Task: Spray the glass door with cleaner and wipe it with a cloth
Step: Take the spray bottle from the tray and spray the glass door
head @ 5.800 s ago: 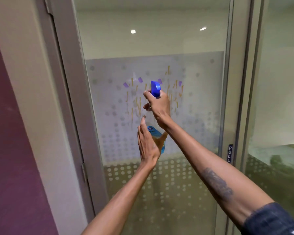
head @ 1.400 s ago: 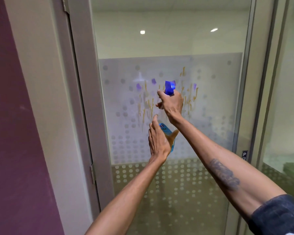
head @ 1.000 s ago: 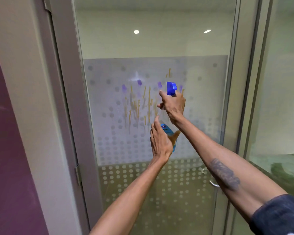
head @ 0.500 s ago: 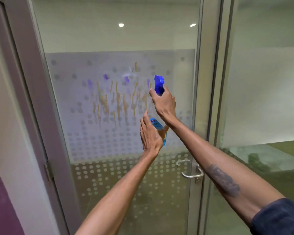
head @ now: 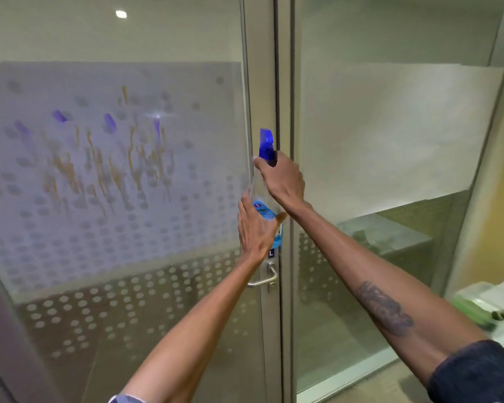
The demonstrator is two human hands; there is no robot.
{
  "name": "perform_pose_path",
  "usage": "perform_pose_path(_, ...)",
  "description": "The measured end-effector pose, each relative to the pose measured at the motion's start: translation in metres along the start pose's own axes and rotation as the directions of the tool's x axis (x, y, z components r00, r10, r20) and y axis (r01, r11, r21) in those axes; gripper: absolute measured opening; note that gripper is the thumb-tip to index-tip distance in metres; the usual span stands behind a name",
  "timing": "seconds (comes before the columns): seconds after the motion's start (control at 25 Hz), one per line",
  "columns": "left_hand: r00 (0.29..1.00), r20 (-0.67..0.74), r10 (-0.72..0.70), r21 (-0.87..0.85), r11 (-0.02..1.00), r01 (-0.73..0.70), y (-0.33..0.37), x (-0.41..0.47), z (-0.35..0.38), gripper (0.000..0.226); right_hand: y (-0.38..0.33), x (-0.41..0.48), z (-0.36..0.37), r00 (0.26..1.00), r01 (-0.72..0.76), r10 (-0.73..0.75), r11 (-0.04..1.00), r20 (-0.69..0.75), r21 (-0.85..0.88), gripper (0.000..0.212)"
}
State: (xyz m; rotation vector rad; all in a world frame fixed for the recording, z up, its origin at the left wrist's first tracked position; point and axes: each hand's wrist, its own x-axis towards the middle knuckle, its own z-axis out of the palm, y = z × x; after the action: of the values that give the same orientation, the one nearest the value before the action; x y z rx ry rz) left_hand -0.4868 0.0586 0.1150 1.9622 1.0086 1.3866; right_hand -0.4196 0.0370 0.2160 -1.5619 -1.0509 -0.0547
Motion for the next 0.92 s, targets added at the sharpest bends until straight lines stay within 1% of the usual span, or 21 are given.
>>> perform_pose_path(0.12,0.984,0.171,0.052,-0.042,0.998,-0.045,0.016,-0.006,0.047,0.108,0.041,0.015,-0.044,0.997,-0.065,0.063,0.997,-0.044,-0.043,0.026)
perform_pose_path(0.24,0.942,0.315,0.115,-0.067,0.993,-0.099,0.034,-0.008,0.097,0.103,0.082,0.030,-0.089,0.987,-0.127,0.116,0.987,-0.110,-0.094,0.027)
perform_pose_path(0.36,0.895,0.418,0.153,-0.018,0.987,-0.160,0.051,-0.012,0.149,0.092,0.124,0.044,-0.131,0.971,-0.187,0.158,0.969,-0.179,-0.159,0.026)
perform_pose_path(0.44,0.860,0.476,0.182,-0.001,0.978,-0.206,0.061,-0.016,0.189,0.082,0.157,0.053,-0.160,0.956,-0.224,0.177,0.955,-0.234,-0.192,0.029)
perform_pose_path(0.56,0.807,0.538,0.245,0.000,0.957,-0.291,0.076,-0.020,0.252,0.069,0.209,0.066,-0.202,0.932,-0.254,0.181,0.945,-0.315,-0.206,0.038)
perform_pose_path(0.64,0.764,0.577,0.288,-0.029,0.943,-0.332,0.091,-0.020,0.294,0.067,0.242,0.078,-0.231,0.917,-0.264,0.173,0.939,-0.359,-0.223,0.041)
perform_pose_path(0.72,0.730,0.602,0.324,-0.081,0.934,-0.347,0.108,-0.020,0.336,0.067,0.272,0.093,-0.261,0.900,-0.280,0.164,0.928,-0.404,-0.245,0.042)
perform_pose_path(0.8,0.715,0.614,0.334,-0.136,0.937,-0.321,0.126,-0.018,0.377,0.064,0.302,0.110,-0.290,0.879,-0.300,0.153,0.913,-0.452,-0.274,0.040)
perform_pose_path(0.84,0.703,0.626,0.338,-0.142,0.935,-0.324,0.135,-0.016,0.401,0.060,0.317,0.120,-0.306,0.868,-0.320,0.156,0.902,-0.470,-0.290,0.040)
perform_pose_path(0.92,0.661,0.656,0.363,-0.123,0.916,-0.381,0.148,-0.011,0.441,0.053,0.345,0.134,-0.333,0.851,-0.370,0.186,0.876,-0.491,-0.310,0.040)
